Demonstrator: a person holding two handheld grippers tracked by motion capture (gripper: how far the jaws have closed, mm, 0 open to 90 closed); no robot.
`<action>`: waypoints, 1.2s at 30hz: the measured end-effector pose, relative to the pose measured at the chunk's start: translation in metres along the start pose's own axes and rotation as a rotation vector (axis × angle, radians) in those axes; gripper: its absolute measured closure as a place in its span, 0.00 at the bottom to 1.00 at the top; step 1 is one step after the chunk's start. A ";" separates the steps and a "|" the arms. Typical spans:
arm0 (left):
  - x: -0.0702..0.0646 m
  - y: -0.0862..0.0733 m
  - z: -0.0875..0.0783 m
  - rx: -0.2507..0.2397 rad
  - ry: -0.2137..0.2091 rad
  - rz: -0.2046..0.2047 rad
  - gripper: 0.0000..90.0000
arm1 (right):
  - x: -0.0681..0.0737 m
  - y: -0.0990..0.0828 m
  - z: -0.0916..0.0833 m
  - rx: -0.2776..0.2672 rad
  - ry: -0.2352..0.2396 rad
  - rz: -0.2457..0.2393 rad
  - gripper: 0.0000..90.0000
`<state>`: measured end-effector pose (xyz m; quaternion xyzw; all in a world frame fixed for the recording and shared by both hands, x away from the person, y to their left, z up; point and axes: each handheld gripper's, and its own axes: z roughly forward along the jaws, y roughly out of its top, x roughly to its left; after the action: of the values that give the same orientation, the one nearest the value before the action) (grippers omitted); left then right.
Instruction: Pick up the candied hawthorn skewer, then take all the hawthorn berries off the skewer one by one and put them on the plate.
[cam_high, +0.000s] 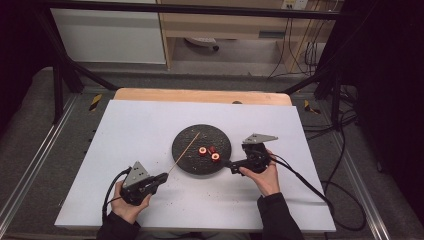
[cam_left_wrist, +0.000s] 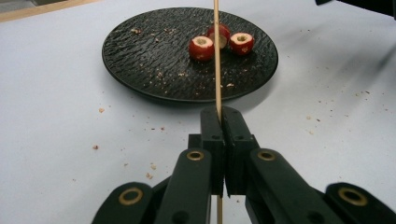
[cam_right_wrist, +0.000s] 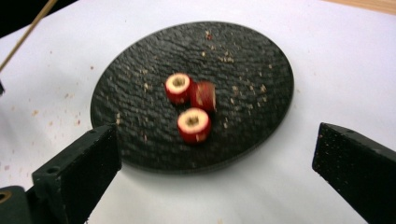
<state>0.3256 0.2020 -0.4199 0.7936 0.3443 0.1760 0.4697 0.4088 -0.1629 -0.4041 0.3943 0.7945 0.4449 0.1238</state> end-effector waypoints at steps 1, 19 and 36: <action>-0.001 0.001 0.001 0.001 0.001 0.001 0.98 | -0.001 -0.004 -0.003 0.004 0.001 0.000 0.02; 0.003 0.041 0.045 0.096 0.026 0.012 0.98 | -0.020 -0.058 -0.038 0.012 -0.030 0.000 0.01; 0.020 0.060 0.095 0.209 0.097 -0.029 0.98 | -0.027 -0.075 -0.046 0.019 -0.025 0.000 0.01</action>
<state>0.4197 0.1379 -0.4162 0.8237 0.3947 0.1706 0.3698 0.3629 -0.2325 -0.4421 0.4011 0.7971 0.4322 0.1300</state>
